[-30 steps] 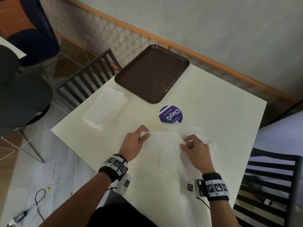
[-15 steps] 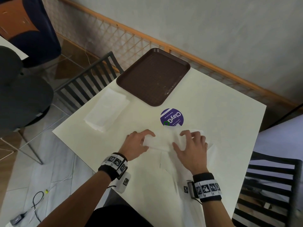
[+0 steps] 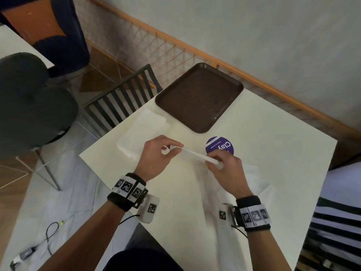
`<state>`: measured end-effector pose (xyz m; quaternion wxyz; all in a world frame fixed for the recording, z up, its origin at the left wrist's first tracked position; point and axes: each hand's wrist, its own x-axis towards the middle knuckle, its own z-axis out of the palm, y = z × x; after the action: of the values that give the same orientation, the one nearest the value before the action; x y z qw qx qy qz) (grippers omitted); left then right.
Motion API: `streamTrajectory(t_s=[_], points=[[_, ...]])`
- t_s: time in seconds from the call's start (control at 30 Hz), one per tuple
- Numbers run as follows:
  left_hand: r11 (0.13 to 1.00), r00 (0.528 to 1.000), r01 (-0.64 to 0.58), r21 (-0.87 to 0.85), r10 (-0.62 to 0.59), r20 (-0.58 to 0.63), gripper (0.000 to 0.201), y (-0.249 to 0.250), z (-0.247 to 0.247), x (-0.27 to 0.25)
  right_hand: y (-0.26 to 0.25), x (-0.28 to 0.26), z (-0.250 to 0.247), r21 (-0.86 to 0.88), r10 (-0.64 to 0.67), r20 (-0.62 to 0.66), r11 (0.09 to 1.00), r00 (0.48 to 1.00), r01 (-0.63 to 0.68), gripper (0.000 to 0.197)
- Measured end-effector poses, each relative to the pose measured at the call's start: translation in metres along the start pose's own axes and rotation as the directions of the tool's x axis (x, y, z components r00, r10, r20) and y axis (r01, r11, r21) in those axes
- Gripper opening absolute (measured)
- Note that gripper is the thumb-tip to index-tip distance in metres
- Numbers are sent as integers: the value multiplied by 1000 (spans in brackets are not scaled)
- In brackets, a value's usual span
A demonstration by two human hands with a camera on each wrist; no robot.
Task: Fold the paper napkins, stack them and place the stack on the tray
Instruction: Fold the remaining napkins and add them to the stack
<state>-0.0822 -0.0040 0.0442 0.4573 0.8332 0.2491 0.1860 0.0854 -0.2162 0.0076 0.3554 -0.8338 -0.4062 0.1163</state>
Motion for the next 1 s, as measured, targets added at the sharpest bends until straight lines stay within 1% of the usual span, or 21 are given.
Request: streamTrajectory(t_s=[0.1, 0.13, 0.17, 0.23, 0.3, 0.43, 0.47, 0.53, 0.6, 0.67, 0.7, 0.73, 0.77, 0.8, 0.83, 0.87, 0.9, 0.93, 1.0], points=[[992, 995, 75, -99, -81, -63, 9, 6, -28, 7, -15, 19, -13, 197, 114, 16, 974, 993, -115, 9], [989, 992, 87, -117, -96, -78, 9, 8, -36, 9, -20, 23, -16, 292, 148, 24, 945, 989, -148, 10], [988, 991, 89, -124, -100, -90, 9, 9, -43, 12, -25, 26, -17, 393, 175, 21, 904, 984, -169, 15], [991, 989, 87, -102, -98, -112, 9, 11, -52, 15, -35, 30, -18, 541, 200, 8, 823, 980, -172, 14], [994, 986, 88, -66, -96, -133, 9, 10, -59, 17, -44, 33, -16, 593, 197, 26, 786, 980, -173, 20], [996, 983, 78, -37, -83, -166, 9, 3, -61, 16, -48, 36, -4, 626, 222, 106, 743, 969, -238, 41], [996, 982, 76, -40, -81, -173, 9, 1, -62, 14, -50, 37, -1, 646, 226, 115, 723, 967, -246, 44], [993, 982, 69, -96, -85, -170, 10, -1, -65, 11, -54, 41, 2, 667, 208, 133, 705, 969, -243, 43], [986, 985, 63, -155, -86, -149, 13, -3, -69, 9, -56, 45, 2, 636, 145, 155, 742, 977, -211, 38], [986, 985, 57, -159, -81, -150, 13, -4, -75, 8, -58, 49, 2, 625, 112, 145, 759, 983, -179, 33], [987, 985, 51, -154, -75, -158, 13, -4, -78, 9, -61, 51, 2, 619, 121, 108, 769, 987, -162, 31], [989, 984, 45, -143, -69, -165, 14, -4, -80, 10, -64, 54, 2, 577, 131, 42, 806, 990, -131, 31], [992, 984, 40, -122, -60, -168, 14, -5, -83, 11, -67, 58, 2, 487, 125, -36, 869, 992, -92, 31], [995, 985, 37, -97, -52, -161, 15, -5, -85, 13, -72, 63, 4, 358, 86, -87, 933, 992, -49, 35], [997, 988, 34, -73, -45, -150, 17, -4, -86, 14, -80, 69, 7, 227, 11, -81, 974, 997, 8, 40], [999, 990, 25, -46, -31, -134, 17, -3, -87, 15, -91, 75, 12, 131, -74, -18, 989, 997, 76, 44], [1000, 994, 6, -21, -8, -112, 18, -2, -87, 17, -102, 83, 20, 77, -145, 61, 987, 988, 140, 46], [1000, 996, -24, 2, 24, -86, 18, -1, -88, 20, -112, 91, 29, 62, -199, 127, 979, 972, 192, 45], [994, 994, -92, 50, 95, -61, 17, -3, -90, 24, -126, 106, 46, 95, -278, 187, 960, 942, 265, 35]])
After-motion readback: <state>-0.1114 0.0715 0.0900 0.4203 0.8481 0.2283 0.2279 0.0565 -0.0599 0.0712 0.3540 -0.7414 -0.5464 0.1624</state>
